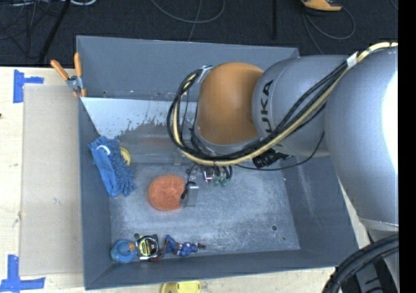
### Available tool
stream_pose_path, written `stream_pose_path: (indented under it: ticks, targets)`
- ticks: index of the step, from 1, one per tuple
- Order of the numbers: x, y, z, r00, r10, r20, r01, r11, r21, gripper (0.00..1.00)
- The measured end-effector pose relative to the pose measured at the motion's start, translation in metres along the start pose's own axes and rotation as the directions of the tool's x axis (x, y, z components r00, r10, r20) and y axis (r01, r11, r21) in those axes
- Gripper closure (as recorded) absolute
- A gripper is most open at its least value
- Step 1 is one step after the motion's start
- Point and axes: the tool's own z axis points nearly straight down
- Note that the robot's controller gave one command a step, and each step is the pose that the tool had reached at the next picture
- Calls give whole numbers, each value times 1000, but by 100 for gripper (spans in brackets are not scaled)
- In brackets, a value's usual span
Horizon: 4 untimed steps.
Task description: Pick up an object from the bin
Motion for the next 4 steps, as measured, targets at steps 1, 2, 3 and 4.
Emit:
stream_pose_path:
  ticks: [1, 2, 3, 4]
  targets:
    - [-12, 8, 42, 998, 67, -9, -67, 998, 1, 0]
    - [-4, 3, 54, 999, -45, -10, 45, 999, 0, 100]
    - [-4, 3, 54, 999, -44, -10, 44, 999, 0, 100]
    - [-22, -4, 12, 954, -299, -6, 299, 954, -2, 100]
